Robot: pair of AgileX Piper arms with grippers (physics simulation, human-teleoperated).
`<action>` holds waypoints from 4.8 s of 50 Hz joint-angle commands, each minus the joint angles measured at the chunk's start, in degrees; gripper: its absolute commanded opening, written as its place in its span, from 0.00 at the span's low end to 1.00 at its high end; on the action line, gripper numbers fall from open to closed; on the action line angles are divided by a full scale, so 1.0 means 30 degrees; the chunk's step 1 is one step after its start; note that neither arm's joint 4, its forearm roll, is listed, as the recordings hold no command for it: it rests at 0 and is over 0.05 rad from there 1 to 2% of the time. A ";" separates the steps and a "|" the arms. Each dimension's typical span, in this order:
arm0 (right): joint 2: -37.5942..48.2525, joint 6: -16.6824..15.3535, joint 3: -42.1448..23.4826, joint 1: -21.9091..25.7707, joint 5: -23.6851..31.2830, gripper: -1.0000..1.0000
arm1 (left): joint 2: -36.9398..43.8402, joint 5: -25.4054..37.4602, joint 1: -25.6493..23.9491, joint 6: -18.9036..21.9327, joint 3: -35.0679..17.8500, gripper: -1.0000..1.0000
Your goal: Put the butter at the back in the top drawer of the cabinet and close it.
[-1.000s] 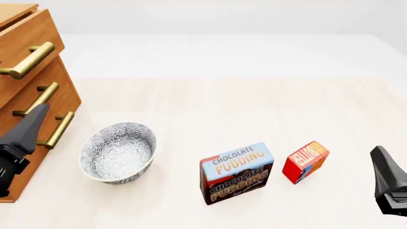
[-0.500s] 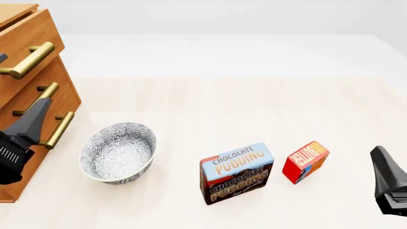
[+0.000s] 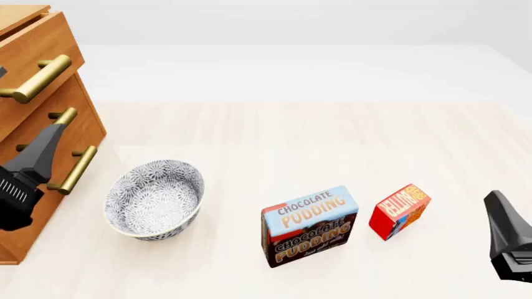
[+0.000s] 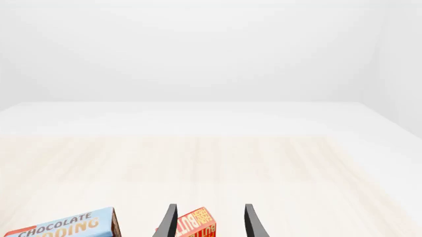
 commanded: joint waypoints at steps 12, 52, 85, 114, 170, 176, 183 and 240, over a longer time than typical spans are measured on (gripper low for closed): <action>0.0000 0.0000 0.0000 0.0000 0.0000 1.00 | 0.0594 -0.0644 0.0608 0.0070 -0.0010 1.00; 0.0000 0.0000 0.0000 0.0000 0.0000 1.00 | 0.2472 -0.1866 0.1637 0.0157 -0.0039 1.00; 0.0000 0.0000 0.0000 0.0000 0.0000 1.00 | 0.3676 -0.2983 0.2373 0.0145 -0.0102 1.00; 0.0000 0.0000 0.0000 0.0000 0.0000 1.00 | 0.5006 -0.3992 0.3295 0.0200 -0.0065 1.00; 0.0000 0.0000 0.0000 0.0000 0.0000 1.00 | 0.7650 -0.5794 0.4347 0.0146 -0.0426 1.00; 0.0000 0.0000 0.0000 0.0000 0.0000 1.00 | 0.7990 -0.6140 0.4457 0.0145 -0.0417 1.00; 0.0000 0.0000 0.0000 0.0000 0.0000 1.00 | 0.8400 -0.6532 0.4549 0.0150 -0.0345 1.00; 0.0000 0.0000 0.0000 0.0000 0.0000 1.00 | 0.9778 -0.7296 0.5853 0.0211 -0.0732 1.00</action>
